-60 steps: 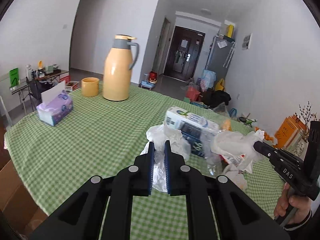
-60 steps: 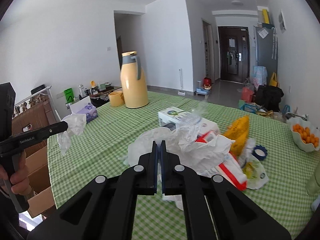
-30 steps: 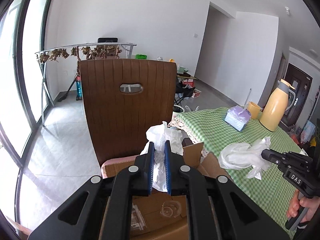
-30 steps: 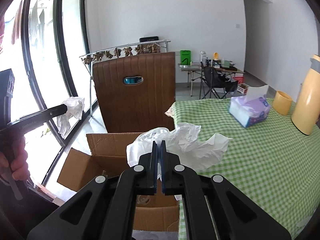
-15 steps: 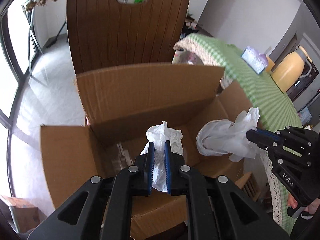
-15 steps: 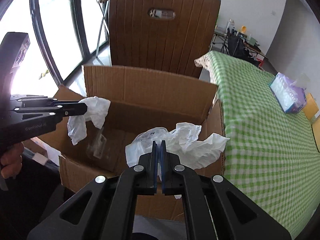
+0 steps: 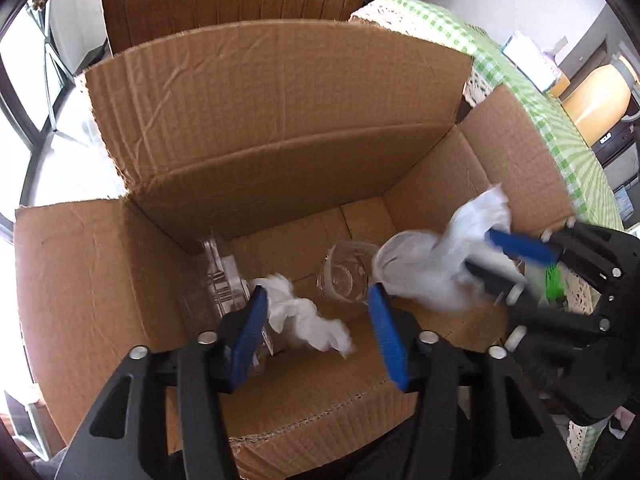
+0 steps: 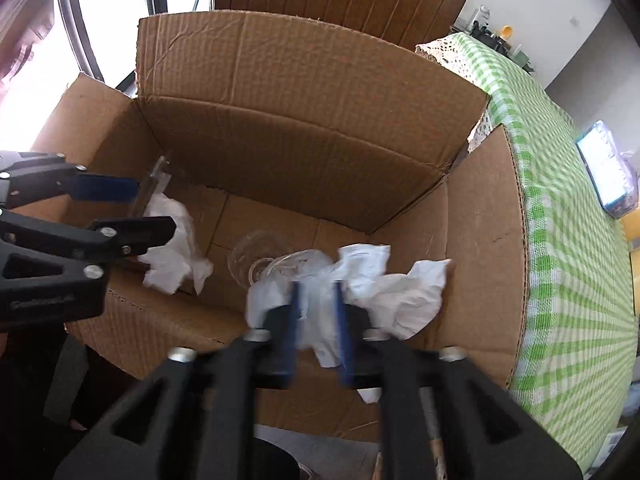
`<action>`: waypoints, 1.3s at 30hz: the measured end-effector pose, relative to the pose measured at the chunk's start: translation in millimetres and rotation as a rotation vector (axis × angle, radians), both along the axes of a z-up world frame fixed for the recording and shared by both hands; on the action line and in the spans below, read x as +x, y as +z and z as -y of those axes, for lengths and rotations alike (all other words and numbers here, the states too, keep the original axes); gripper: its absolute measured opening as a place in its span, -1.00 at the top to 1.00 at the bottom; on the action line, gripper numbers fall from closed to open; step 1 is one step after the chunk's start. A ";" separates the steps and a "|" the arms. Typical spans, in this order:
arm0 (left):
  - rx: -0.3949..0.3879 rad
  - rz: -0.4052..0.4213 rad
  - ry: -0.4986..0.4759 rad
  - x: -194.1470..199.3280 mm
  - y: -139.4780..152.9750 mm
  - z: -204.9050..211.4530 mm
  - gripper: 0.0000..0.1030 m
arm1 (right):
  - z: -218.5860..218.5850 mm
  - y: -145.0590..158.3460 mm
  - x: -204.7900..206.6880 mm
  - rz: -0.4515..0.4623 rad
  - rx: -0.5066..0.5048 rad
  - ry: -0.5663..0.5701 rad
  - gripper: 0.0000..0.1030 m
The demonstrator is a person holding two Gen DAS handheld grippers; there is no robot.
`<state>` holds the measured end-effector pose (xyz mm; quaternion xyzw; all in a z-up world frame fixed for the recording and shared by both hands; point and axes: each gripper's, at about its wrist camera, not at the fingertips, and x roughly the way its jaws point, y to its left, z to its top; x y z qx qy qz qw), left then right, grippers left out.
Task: Collect trash
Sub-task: 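Carry the tissues to the cardboard box and open both tools, then move both tools back over the trash pile on the table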
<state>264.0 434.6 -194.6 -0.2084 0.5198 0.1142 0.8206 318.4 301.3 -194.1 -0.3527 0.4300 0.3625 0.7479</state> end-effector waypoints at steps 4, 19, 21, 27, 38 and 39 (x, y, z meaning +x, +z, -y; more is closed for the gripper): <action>0.013 0.022 0.030 -3.3 12.0 -6.4 -0.13 | 1.7 13.2 1.3 0.016 0.055 -0.014 -0.36; 0.092 0.113 0.144 -21.1 64.1 -18.0 -0.15 | 31.1 72.2 9.9 0.057 0.208 -0.074 -0.36; 0.106 0.129 0.155 -24.9 72.9 -16.8 -0.15 | 33.9 79.9 7.1 0.061 0.224 -0.078 -0.36; 0.143 0.185 0.163 -38.2 102.8 -4.4 -0.15 | 58.9 106.8 -0.6 0.087 0.290 -0.106 -0.36; 0.306 0.439 0.065 -49.1 167.2 85.6 -0.48 | 180.9 177.8 -34.5 0.239 0.538 -0.257 -0.36; 0.315 0.476 0.047 -49.6 172.5 98.0 -0.63 | 194.9 182.9 -38.5 0.258 0.553 -0.278 -0.36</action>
